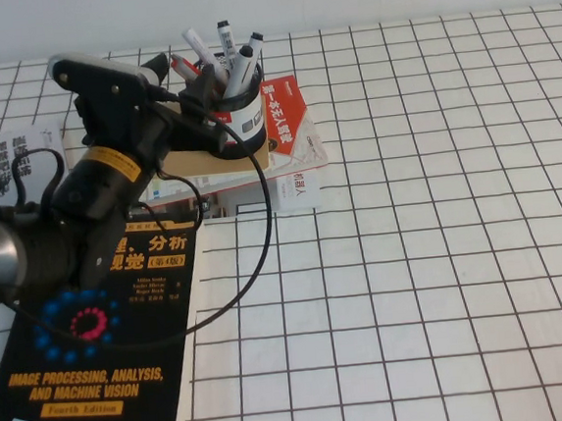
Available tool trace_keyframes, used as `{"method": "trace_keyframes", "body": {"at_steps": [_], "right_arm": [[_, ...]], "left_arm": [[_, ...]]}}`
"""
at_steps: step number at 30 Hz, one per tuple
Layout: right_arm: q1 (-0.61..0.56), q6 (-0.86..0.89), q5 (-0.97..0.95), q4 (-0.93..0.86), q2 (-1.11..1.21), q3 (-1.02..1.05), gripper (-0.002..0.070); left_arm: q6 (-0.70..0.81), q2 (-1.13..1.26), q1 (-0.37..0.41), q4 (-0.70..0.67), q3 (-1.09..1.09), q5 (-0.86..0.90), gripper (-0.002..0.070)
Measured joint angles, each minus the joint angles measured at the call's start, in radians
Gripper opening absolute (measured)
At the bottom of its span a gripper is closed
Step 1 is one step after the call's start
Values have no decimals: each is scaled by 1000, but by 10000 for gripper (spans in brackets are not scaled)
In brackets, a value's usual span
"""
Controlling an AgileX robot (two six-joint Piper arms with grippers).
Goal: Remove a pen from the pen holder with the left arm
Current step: 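Take a marker out of the pen holder and lay it on the table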
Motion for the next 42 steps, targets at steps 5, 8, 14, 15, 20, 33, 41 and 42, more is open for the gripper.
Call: {"method": "trace_keyframes", "body": {"at_steps": [5, 8, 14, 15, 20, 33, 41, 42], "right_arm": [[0, 0, 0, 0, 0, 0, -16], [0, 0, 0, 0, 0, 0, -17], [0, 0, 0, 0, 0, 0, -16], [0, 0, 0, 0, 0, 0, -16], [0, 0, 0, 0, 0, 0, -17], [0, 0, 0, 0, 0, 0, -17], [0, 0, 0, 0, 0, 0, -17], [0, 0, 0, 0, 0, 0, -16]], "left_arm": [[-36, 66, 0, 30, -59, 0, 400], [-47, 86, 0, 30, -63, 2, 400], [-52, 109, 10, 32, -65, 5, 400], [-52, 114, 10, 32, -65, 5, 400], [-61, 135, 18, 32, -88, 10, 400], [-135, 147, 20, 146, -148, 16, 73], [-135, 74, 27, 222, -150, 60, 21], [-135, 55, 30, 235, -150, 69, 21]]}}
